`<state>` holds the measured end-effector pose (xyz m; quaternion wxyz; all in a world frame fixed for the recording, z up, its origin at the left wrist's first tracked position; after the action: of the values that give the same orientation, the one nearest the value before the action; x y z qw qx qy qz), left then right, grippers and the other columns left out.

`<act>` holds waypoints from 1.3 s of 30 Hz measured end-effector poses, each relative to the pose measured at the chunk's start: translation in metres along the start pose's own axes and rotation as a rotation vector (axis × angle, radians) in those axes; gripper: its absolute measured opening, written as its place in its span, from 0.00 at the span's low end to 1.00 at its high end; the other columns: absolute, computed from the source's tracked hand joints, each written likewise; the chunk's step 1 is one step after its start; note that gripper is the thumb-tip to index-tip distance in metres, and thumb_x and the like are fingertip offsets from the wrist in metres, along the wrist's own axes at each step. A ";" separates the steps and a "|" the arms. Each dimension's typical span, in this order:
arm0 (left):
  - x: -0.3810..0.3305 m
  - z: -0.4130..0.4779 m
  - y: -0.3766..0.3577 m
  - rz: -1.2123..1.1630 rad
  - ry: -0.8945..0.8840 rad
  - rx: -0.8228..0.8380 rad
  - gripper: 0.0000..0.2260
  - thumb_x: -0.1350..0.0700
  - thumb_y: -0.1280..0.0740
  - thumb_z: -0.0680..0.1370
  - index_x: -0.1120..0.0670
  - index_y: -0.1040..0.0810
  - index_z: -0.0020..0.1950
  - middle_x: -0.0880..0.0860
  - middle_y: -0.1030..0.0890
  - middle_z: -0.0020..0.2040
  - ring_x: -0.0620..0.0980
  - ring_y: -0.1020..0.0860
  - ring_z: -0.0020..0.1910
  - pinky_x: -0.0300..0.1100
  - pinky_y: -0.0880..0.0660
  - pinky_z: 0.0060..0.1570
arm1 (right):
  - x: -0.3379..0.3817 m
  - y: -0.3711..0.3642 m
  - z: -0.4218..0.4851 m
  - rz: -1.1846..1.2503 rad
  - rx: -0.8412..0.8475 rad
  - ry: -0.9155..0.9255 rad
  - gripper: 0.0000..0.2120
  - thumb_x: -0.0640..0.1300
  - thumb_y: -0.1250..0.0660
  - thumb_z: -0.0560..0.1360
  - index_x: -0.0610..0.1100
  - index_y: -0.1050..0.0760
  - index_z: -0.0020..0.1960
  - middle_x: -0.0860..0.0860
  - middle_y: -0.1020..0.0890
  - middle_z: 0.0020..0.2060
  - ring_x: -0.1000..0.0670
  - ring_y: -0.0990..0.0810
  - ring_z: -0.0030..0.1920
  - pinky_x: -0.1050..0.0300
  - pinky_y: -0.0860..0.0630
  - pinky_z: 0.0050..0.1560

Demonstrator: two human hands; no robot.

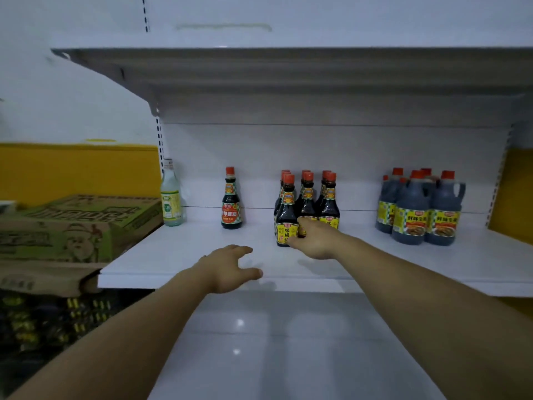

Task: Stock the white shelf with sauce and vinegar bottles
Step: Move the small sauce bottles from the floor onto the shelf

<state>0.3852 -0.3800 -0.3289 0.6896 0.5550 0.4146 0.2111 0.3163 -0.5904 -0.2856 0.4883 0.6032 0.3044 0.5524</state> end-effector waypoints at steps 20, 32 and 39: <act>0.071 -0.282 0.024 0.010 0.471 -0.078 0.36 0.35 0.35 0.73 0.43 0.44 0.77 0.51 0.43 0.77 0.55 0.39 0.74 0.51 0.36 0.69 | 0.221 -0.084 -0.121 -0.267 0.255 0.597 0.37 0.63 0.42 0.78 0.48 0.51 0.80 0.46 0.42 0.77 0.43 0.38 0.74 0.50 0.35 0.69; 0.187 -0.414 -0.031 0.039 0.942 -0.016 0.36 0.34 0.38 0.74 0.43 0.48 0.77 0.50 0.52 0.79 0.54 0.52 0.77 0.55 0.46 0.74 | 0.354 -0.231 -0.153 -0.259 0.559 0.903 0.36 0.64 0.44 0.79 0.50 0.52 0.80 0.48 0.42 0.78 0.44 0.34 0.72 0.50 0.29 0.64; 0.261 -0.480 -0.096 -0.013 1.175 0.076 0.36 0.36 0.39 0.76 0.44 0.52 0.78 0.50 0.56 0.79 0.54 0.57 0.77 0.58 0.50 0.74 | 0.390 -0.373 -0.169 -0.437 0.660 1.081 0.37 0.66 0.44 0.77 0.50 0.51 0.79 0.48 0.41 0.77 0.43 0.36 0.73 0.47 0.33 0.69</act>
<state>0.1301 0.0713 -0.5264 0.3253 0.3666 0.7380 0.4639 0.2971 -0.0677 -0.5012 0.1578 0.2838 0.7742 0.5433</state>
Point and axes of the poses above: each hand's wrist, its own z-axis towards the middle knuckle, its own y-axis out of the back of the hand, x = y × z, the point moved 1 cm from there along z, towards the middle knuckle
